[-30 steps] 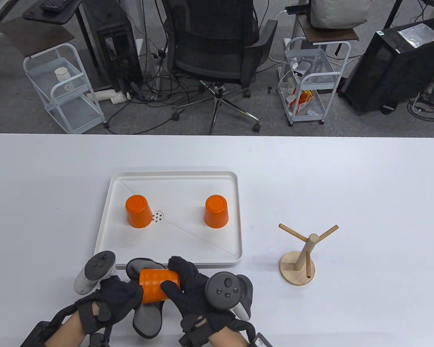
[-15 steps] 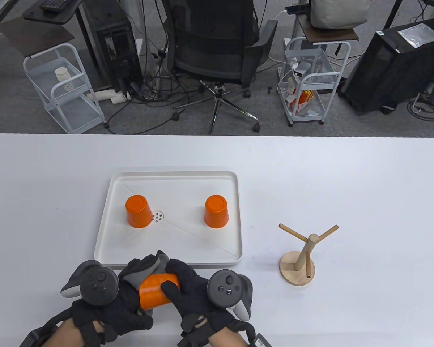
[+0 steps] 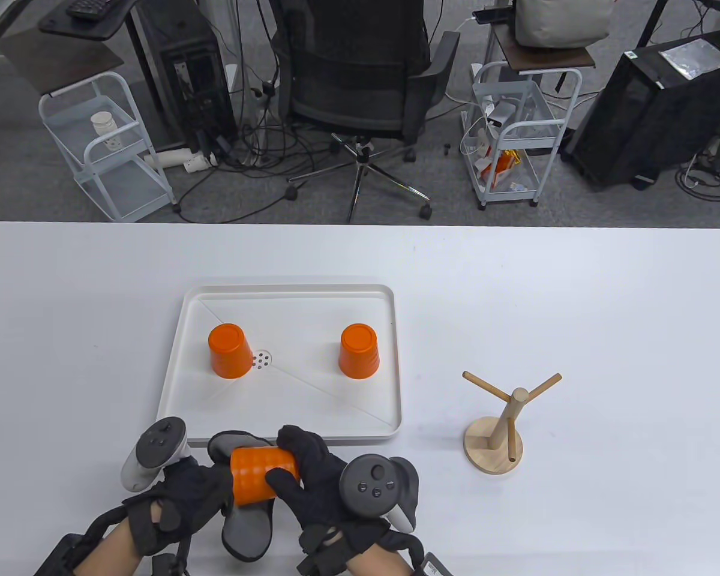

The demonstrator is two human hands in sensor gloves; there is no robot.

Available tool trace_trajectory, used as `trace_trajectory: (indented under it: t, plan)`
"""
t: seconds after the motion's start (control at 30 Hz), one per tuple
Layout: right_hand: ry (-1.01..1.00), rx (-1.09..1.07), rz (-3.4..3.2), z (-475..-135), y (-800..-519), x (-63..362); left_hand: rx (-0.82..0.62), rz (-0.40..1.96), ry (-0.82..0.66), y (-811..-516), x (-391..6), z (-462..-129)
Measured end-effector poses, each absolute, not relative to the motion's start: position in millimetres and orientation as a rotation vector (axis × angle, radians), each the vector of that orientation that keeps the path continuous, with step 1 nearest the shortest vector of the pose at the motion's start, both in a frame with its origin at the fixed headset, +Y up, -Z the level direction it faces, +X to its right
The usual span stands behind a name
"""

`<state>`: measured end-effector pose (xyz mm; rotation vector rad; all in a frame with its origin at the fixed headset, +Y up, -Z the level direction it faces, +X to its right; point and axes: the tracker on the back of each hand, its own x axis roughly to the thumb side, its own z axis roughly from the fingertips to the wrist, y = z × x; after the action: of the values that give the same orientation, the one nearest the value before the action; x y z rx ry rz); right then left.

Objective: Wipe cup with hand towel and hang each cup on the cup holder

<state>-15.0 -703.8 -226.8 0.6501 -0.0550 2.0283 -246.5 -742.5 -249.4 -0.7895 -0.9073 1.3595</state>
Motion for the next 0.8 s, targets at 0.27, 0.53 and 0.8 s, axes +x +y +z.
trace_trajectory:
  t: [0.27,0.53,0.8]
  plan:
    - [-0.118,0.657,2.031,-226,-699,-13,-0.768,1.494,-0.892,-737,-254,-251]
    - [-0.184,0.609,2.019,-228,-696,-4,-0.586,1.54,-0.804,-723,-280,-248]
    - [-0.168,0.588,1.993,-229,-697,-2,-0.327,1.446,-0.768,-708,-293,-246]
